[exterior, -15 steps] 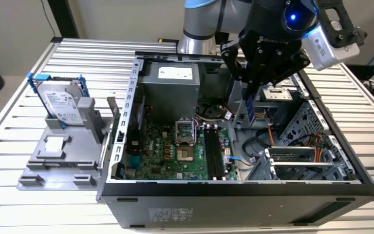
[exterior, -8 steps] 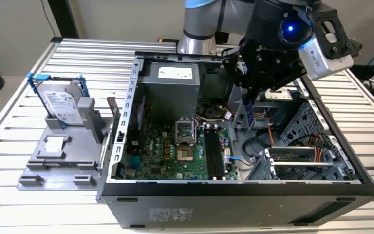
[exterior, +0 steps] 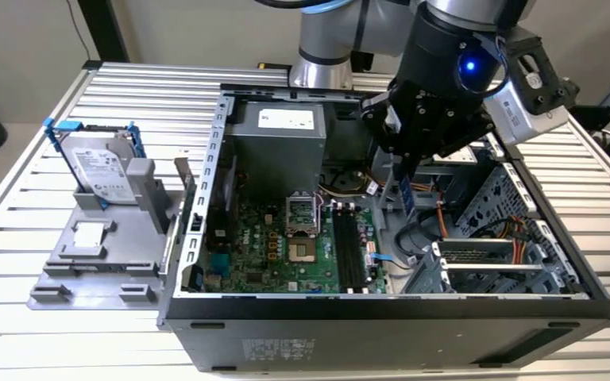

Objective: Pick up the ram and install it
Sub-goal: 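Insert the ram into the slot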

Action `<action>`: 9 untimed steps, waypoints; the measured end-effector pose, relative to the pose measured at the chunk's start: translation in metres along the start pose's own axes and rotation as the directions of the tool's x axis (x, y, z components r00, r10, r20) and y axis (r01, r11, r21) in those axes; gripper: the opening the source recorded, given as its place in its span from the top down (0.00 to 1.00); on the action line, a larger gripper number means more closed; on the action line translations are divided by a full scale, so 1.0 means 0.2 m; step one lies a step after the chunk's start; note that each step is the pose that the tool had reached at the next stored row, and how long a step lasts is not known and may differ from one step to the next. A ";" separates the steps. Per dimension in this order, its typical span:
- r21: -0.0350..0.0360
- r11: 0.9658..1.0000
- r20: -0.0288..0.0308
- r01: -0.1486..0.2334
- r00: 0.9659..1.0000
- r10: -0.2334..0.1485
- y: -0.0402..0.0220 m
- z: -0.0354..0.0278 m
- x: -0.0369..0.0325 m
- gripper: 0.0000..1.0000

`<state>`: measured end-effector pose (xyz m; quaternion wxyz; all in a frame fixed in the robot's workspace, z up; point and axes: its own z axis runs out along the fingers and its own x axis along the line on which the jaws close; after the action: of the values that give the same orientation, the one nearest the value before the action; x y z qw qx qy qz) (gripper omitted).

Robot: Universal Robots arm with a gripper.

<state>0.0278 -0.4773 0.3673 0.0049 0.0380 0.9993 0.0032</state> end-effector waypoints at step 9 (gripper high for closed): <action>0.000 1.000 0.000 -0.006 1.000 0.006 0.000 0.040 0.000 1.00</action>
<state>0.0280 -0.4772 0.3594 0.0048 0.0409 0.9991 0.0032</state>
